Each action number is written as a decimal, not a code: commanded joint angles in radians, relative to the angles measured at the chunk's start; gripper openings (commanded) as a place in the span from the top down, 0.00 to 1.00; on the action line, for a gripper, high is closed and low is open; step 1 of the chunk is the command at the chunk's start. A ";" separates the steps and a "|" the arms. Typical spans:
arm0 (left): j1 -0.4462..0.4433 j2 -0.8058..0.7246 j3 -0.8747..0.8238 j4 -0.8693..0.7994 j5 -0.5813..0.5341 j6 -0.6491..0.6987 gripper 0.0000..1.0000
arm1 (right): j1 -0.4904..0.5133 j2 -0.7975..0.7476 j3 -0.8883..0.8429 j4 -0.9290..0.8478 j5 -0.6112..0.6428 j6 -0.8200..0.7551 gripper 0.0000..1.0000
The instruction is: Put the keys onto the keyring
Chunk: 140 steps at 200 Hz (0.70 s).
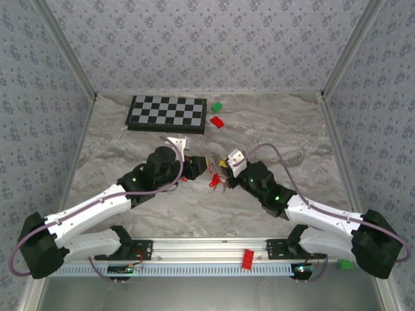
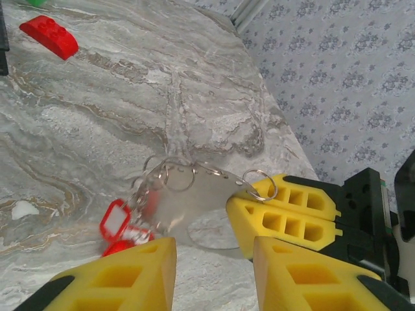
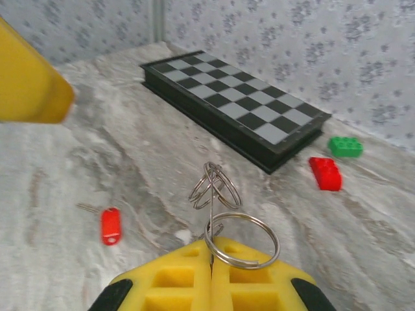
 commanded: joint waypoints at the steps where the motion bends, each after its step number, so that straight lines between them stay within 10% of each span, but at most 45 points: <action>1: 0.014 -0.051 0.007 -0.028 -0.046 0.019 0.64 | 0.020 0.072 0.082 -0.063 0.180 -0.092 1.00; 117: 0.100 -0.451 -0.146 -0.220 -0.124 0.018 0.60 | 0.383 0.641 0.337 -0.322 0.499 -0.133 1.00; 140: 0.105 -0.482 -0.146 -0.269 -0.139 0.029 0.58 | 0.376 0.606 0.316 -0.362 0.421 -0.079 0.72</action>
